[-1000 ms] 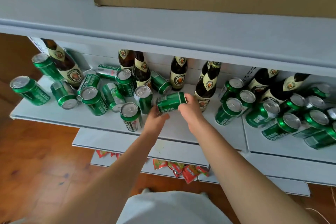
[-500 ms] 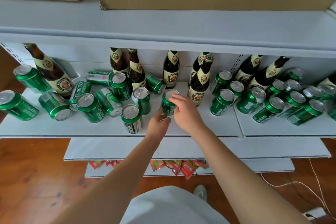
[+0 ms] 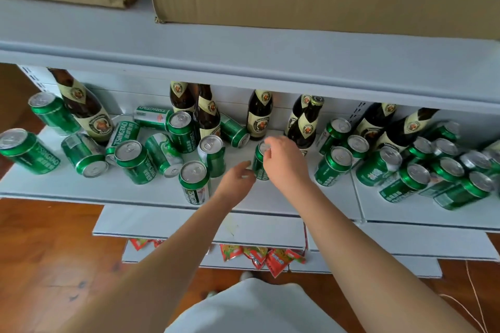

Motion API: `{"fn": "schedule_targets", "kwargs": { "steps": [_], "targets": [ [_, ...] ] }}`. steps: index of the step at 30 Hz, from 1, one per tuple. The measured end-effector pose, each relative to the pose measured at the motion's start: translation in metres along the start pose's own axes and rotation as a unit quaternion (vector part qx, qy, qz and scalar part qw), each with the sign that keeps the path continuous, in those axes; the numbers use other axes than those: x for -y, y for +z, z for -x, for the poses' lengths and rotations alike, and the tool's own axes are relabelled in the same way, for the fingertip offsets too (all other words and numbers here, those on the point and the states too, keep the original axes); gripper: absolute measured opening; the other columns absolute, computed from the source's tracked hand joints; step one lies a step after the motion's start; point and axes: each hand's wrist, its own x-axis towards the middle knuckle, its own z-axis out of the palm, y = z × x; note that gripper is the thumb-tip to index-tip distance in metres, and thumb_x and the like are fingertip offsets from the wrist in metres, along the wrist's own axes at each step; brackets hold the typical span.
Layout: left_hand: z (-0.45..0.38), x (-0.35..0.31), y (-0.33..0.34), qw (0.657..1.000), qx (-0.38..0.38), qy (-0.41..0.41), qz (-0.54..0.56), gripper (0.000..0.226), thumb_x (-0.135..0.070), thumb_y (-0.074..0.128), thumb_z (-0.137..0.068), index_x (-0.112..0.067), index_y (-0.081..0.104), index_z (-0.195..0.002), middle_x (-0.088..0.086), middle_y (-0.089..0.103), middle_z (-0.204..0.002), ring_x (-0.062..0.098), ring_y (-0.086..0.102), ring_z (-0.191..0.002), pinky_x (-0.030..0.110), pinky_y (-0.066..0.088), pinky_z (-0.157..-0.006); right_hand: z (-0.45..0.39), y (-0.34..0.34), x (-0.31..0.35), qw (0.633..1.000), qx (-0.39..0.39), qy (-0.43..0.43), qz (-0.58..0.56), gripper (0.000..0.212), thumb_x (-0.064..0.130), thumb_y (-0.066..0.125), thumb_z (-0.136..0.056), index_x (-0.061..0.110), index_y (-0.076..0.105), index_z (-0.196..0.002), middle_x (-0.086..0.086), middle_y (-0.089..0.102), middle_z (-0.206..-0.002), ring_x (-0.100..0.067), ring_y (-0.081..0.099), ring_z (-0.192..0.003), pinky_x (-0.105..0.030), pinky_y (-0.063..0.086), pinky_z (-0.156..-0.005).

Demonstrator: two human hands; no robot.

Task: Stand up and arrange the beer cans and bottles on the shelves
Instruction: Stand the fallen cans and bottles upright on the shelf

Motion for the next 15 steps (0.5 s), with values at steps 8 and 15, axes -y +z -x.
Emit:
{"fn": "schedule_targets", "kwargs": {
  "steps": [8, 15],
  "targets": [
    [0.022, -0.031, -0.051, 0.821, -0.363, 0.263, -0.354, 0.027, -0.013, 0.053, -0.083, -0.015, 0.067, -0.106, 0.003, 0.062, -0.107, 0.026, 0.055, -0.098, 0.038, 0.047, -0.078, -0.075, 0.028, 0.025, 0.994, 0.058, -0.064, 0.064, 0.009, 0.016, 0.056, -0.093, 0.009, 0.059, -0.095, -0.009, 0.062, -0.092, -0.032, 0.064, -0.086, -0.031, 0.036, -0.059],
    [0.009, 0.005, -0.068, 0.861, -0.311, 0.119, -0.383, 0.044, -0.039, 0.045, -0.096, -0.020, 0.049, -0.135, 0.006, 0.058, -0.120, 0.030, 0.056, -0.110, 0.042, 0.044, -0.089, -0.107, 0.065, 0.043, 0.970, 0.137, -0.074, 0.186, 0.031, 0.013, 0.065, -0.091, -0.001, 0.058, -0.118, -0.016, 0.064, -0.115, -0.033, 0.064, -0.105, -0.033, 0.043, -0.068]
  ]
}}
